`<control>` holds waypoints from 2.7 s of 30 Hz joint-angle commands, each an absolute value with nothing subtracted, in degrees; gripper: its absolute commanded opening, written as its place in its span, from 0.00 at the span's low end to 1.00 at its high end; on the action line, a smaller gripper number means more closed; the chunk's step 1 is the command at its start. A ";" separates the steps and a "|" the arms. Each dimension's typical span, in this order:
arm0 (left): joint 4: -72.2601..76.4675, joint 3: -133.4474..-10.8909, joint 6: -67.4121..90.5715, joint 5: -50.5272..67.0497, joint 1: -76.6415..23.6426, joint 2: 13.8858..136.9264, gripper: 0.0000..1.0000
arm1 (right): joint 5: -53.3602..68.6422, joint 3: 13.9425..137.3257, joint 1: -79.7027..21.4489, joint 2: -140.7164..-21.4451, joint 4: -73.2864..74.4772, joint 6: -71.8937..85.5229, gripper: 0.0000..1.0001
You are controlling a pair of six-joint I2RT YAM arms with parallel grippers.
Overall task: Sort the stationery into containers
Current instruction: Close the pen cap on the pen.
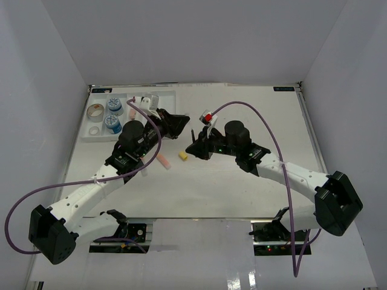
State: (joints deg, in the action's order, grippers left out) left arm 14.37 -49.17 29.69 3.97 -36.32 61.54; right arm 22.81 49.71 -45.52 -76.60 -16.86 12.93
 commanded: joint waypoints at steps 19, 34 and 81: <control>20.65 -47.02 31.20 7.21 -36.04 58.71 0.13 | 23.29 55.20 -45.88 -78.93 -19.07 12.30 0.08; 22.24 -45.62 29.45 5.98 -36.04 58.36 0.13 | 23.47 55.11 -45.88 -77.61 -18.98 12.13 0.08; 29.00 -41.40 28.48 9.05 -36.04 58.36 0.15 | 22.85 57.13 -45.62 -76.38 -20.04 12.22 0.08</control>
